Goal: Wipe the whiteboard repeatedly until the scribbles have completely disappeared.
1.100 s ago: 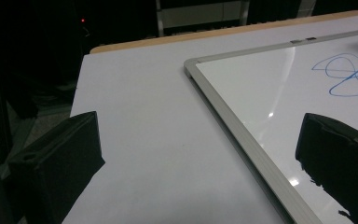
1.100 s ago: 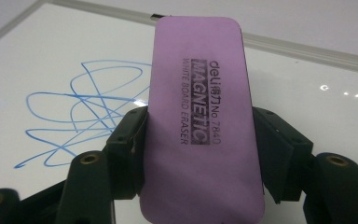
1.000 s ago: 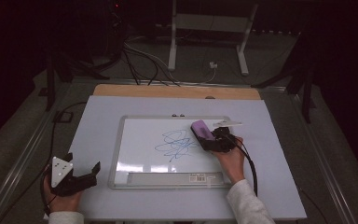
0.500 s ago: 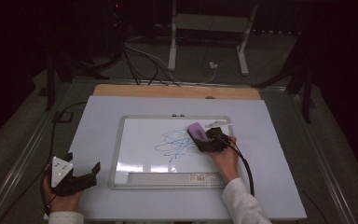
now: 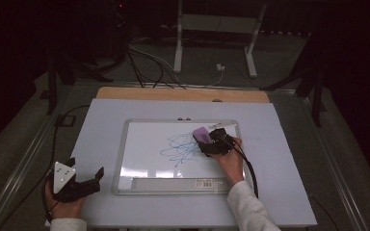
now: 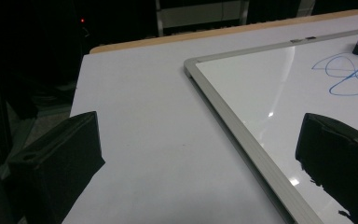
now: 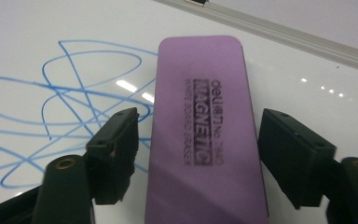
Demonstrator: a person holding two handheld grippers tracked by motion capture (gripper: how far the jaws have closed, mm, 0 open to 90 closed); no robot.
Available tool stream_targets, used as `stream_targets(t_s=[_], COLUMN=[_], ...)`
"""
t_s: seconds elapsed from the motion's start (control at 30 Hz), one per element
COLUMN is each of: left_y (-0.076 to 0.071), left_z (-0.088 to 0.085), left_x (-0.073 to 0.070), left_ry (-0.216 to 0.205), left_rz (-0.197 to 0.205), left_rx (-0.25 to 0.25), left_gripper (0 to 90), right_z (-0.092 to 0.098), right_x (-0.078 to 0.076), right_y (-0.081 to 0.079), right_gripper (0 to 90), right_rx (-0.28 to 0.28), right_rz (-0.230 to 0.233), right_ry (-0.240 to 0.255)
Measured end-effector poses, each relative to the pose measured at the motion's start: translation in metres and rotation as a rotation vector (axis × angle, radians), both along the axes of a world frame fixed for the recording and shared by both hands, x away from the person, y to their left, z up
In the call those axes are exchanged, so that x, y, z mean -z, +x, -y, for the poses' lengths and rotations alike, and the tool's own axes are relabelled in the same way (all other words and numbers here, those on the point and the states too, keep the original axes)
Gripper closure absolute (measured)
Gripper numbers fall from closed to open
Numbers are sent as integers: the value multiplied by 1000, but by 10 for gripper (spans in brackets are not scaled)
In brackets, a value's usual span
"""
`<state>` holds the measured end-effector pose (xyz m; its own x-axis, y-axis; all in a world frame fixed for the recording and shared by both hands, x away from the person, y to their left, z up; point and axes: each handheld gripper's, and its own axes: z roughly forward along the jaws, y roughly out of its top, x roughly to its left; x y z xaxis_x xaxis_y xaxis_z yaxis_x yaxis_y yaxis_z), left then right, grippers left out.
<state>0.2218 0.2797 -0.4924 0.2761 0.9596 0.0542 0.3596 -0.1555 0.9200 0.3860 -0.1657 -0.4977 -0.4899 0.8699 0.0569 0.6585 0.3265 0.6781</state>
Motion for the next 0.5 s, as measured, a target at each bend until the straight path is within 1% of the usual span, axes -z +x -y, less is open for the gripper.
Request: stream_targets(t_s=[0.1,0.17,0.4,0.5], left_y=[0,0,0,0], left_z=[-1,0,0,1], left_x=[0,0,0,0], left_ry=[-5,-3,1,2], left_rz=[2,-1,-2,0], left_rx=[-4,-2,0,1], left_gripper=[13,13,12,12], right_z=[0,0,-3,-11], right_x=[1,2,2,2], right_y=[2,2,0,-5], right_gripper=[400,403,409,410], right_rx=[8,12,28,-22], right_rz=[-5,-6,-4,-6], right_ry=[8,14,8,7])
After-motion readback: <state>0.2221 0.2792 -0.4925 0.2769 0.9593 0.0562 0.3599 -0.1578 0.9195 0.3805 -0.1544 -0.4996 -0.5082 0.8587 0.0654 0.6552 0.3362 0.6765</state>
